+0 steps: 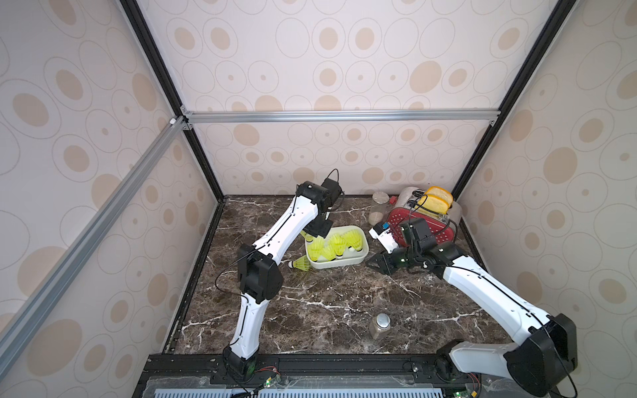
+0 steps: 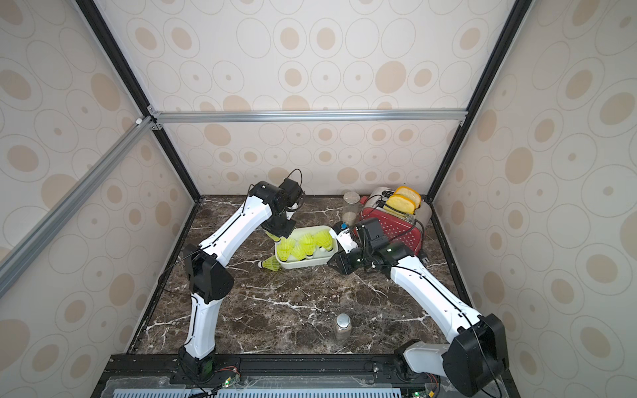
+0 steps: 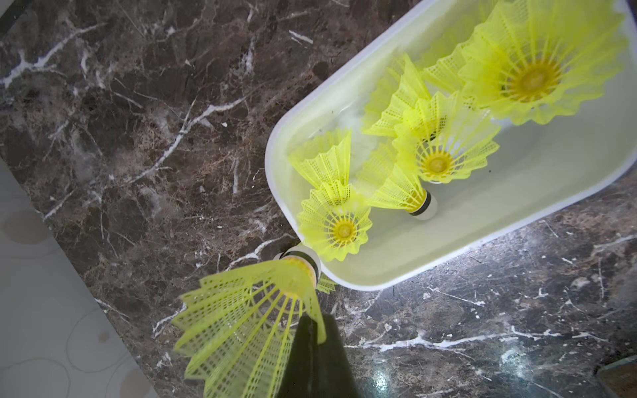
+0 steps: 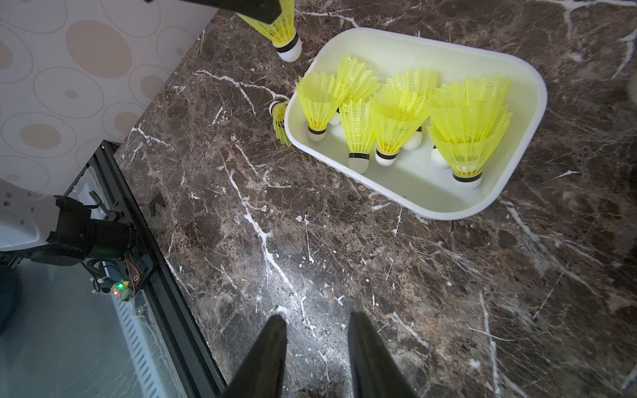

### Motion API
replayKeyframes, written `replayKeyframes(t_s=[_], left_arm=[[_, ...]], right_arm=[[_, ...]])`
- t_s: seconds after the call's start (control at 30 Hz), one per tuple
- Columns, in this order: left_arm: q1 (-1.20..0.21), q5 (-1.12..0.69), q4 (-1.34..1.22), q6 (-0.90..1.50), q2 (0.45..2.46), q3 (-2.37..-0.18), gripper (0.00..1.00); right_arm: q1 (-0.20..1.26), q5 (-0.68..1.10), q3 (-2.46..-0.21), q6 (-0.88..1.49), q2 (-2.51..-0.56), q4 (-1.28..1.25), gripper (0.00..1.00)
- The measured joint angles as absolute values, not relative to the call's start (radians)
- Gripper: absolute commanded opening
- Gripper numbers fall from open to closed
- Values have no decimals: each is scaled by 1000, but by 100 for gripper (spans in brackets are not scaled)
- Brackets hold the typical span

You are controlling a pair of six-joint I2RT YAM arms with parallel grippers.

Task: Put the shuttlecocks into the storage box
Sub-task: Place the shuttlecock in the storage box.

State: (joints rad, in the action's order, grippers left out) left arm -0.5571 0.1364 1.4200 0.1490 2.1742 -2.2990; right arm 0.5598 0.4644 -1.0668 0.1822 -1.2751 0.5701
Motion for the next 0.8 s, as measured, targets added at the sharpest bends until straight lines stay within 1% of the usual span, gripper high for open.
replayKeyframes(t_s=[0.17,0.37,0.53,0.8], left_arm=[[-556,107,1420,115,2246,-2351,0],[-556,72,1422,107,2292,-2352,0],[-555,51,1430,108,2301,-2363,0],[-552,48,1446,109,2314,-2365,0]], right_arm=[[560,428,-1067,189,-1275,533,39],[519,400,-987,290,-1286,282,42],[480,374,-976,403,-1376,146,42],[469,366,-981,566,-1482,21,43]])
